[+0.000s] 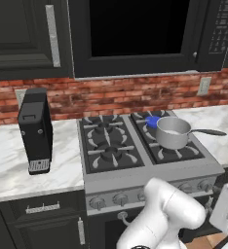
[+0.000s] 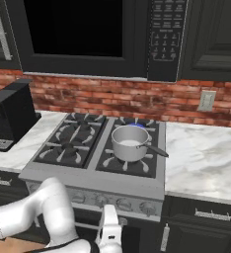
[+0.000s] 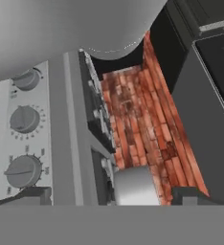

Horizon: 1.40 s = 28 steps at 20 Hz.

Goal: Turn off the rear right burner of the stove.

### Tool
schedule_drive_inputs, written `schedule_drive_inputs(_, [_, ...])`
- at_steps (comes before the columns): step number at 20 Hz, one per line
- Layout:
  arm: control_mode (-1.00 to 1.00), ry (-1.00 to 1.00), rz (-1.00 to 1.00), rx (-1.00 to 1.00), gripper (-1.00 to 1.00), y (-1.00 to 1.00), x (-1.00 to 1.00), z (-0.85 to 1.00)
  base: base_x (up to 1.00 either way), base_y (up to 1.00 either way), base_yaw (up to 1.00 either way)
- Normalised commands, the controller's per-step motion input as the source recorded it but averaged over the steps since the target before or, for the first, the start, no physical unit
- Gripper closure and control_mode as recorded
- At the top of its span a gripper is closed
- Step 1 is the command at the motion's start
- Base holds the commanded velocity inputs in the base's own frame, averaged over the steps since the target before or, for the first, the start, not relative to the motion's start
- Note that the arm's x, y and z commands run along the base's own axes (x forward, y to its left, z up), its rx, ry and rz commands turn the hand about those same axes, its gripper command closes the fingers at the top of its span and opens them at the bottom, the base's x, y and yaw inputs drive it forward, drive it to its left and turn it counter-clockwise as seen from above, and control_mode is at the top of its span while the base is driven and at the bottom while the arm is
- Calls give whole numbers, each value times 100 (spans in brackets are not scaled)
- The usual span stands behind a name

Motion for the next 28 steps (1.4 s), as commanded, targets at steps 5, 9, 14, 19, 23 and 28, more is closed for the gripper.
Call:
schedule_drive_inputs(5, [-100, -9, 0, 0, -100, 0, 9, -12, 0, 0, 0])
schedule_drive_inputs(9, [-100, -4, 0, 0, -100, 0, 19, -10, 0, 0, 0])
schedule_drive_inputs(14, [-100, -3, 0, 0, -100, 0, 16, -21, 0, 0, 0])
schedule_drive_inputs(19, [-100, 0, 0, 0, -100, 0, 11, -25, 0, 0, 0])
schedule_drive_inputs(23, [-100, 0, 0, 0, -100, -14, 14, -13, 0, 0, 0])
schedule_drive_inputs(28, [-100, 0, 0, 0, -100, -26, 13, -1, 0, 0, 0])
